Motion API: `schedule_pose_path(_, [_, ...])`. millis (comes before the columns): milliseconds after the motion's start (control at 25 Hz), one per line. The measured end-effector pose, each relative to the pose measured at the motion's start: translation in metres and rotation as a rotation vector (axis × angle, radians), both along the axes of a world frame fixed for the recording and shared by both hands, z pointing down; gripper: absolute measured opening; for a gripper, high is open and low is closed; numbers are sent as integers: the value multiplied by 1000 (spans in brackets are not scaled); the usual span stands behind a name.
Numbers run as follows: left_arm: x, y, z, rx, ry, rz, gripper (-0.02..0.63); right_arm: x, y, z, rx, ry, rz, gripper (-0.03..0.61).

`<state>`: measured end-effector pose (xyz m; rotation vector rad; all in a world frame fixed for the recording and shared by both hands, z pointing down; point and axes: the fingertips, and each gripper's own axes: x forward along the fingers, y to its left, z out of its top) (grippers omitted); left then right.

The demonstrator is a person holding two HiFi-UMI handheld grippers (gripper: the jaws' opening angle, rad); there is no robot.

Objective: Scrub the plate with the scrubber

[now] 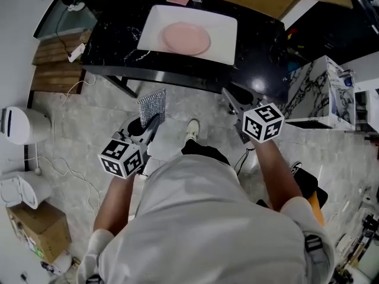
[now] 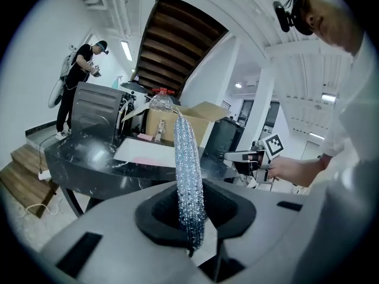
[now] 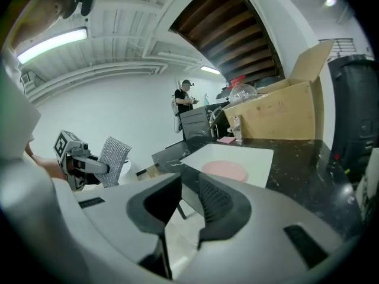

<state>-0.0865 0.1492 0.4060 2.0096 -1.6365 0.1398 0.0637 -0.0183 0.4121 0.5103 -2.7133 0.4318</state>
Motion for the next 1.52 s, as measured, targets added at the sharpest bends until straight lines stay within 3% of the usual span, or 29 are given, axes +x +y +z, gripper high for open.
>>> schedule_pose_path(360, [-51, -129, -12, -22, -81, -2, 74, -58, -126, 34, -117, -7, 6, 71])
schedule_pose_path(680, [-71, -201, -11, -39, -108, 45, 74, -93, -185, 69, -207, 35, 33, 71])
schedule_pose_path(920, [-93, -251, -3, -48, -134, 151, 74, -121, -220, 99, -271, 100, 104, 71])
schedule_pose_path(1120, [-111, -290, 3, -67, -125, 278, 74, -137, -242, 139, -274, 255, 149, 71])
schedule_pose_path(1360, [-130, -317, 12, -83, -84, 417, 74, -146, -256, 180, -382, 349, 235, 71])
schedule_pose_path(1520, [-145, -329, 21, -101, -62, 494, 74, -148, -265, 203, -490, 361, 328, 71])
